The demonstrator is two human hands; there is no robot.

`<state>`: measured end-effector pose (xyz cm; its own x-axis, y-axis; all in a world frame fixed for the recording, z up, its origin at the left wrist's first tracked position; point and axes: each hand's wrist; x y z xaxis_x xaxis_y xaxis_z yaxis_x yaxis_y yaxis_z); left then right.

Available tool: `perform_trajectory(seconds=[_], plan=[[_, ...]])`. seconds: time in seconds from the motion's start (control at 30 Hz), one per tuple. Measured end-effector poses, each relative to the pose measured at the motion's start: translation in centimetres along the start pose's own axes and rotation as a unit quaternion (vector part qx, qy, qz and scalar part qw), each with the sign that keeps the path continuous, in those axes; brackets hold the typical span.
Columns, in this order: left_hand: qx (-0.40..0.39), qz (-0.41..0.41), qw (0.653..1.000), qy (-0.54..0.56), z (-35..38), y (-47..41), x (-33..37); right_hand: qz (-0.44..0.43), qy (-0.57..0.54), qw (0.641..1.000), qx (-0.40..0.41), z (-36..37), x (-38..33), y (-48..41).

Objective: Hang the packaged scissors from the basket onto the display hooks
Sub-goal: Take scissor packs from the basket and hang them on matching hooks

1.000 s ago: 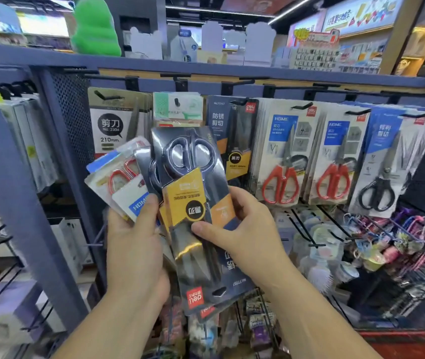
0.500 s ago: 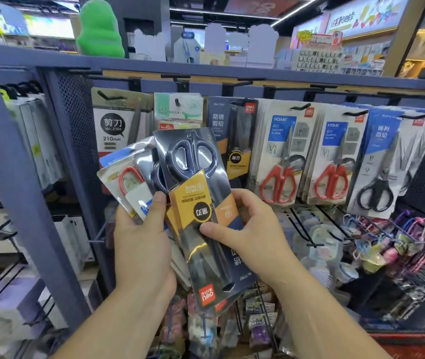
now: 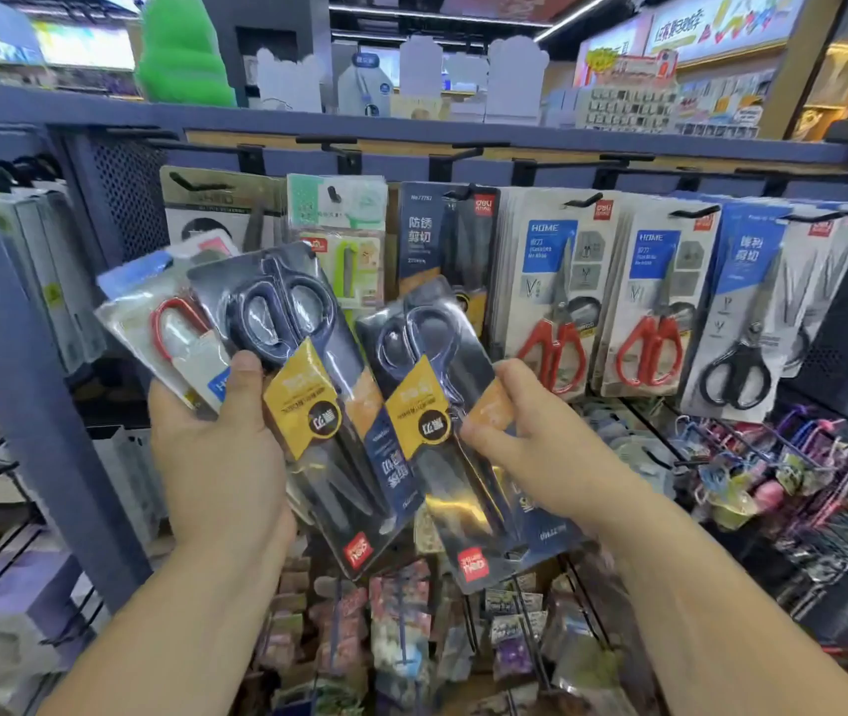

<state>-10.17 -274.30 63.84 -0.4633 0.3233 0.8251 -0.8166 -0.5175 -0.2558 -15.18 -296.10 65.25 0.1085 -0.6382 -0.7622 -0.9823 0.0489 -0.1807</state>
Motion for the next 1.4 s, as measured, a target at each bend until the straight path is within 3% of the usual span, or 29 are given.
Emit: perform_trajectory(seconds=[0.1,0.23,0.47,0.6,0.73,0.87,1.0,1.07,1.2,1.4], plan=[[-0.009,-0.002,1.000,-0.005,0.1,0.5,0.1,-0.011,-0.012,0.997,-0.074,-0.7,0.1,0.0],[-0.016,-0.009,1.000,-0.002,-0.3,0.9,-0.2,-0.061,-0.008,0.992,-0.112,-0.7,0.4,0.0],[-0.020,0.033,0.999,-0.024,-0.9,0.8,0.3,-0.054,0.214,0.975,0.019,-3.7,0.9,0.0],[-0.026,0.047,0.998,-0.043,-2.0,0.4,1.1,-0.082,0.260,0.962,-0.032,-8.5,-1.3,1.1],[-0.044,0.052,0.996,-0.057,-2.9,0.1,1.7,-0.081,0.328,0.936,-0.095,-11.0,-4.3,1.1],[-0.119,0.033,0.988,-0.089,-3.0,0.3,1.8,-0.130,0.404,0.895,-0.135,-9.3,-6.9,-0.1],[-0.181,-0.007,0.977,-0.111,-2.7,1.7,1.5,-0.205,0.506,0.837,-0.020,-6.1,-8.4,-2.0],[-0.193,-0.027,0.974,-0.113,-2.6,2.4,1.4,-0.200,0.488,0.849,0.040,-5.5,-8.6,-2.6],[-0.197,-0.065,0.974,-0.088,-2.2,3.2,1.3,-0.144,0.376,0.911,0.089,-5.2,-7.9,-3.3],[-0.179,-0.060,0.979,-0.081,-1.5,3.1,1.3,-0.124,0.239,0.953,0.141,-5.0,-6.1,-3.7]])
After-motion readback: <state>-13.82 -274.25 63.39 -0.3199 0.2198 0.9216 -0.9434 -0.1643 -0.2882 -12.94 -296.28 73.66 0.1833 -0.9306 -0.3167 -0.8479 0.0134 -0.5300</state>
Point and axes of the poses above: each hand's wrist, its own y-axis away from the middle knuckle, its own z-axis out of the palm, x = y × z, and after that the axes turned 2 degrees about z, right-handed
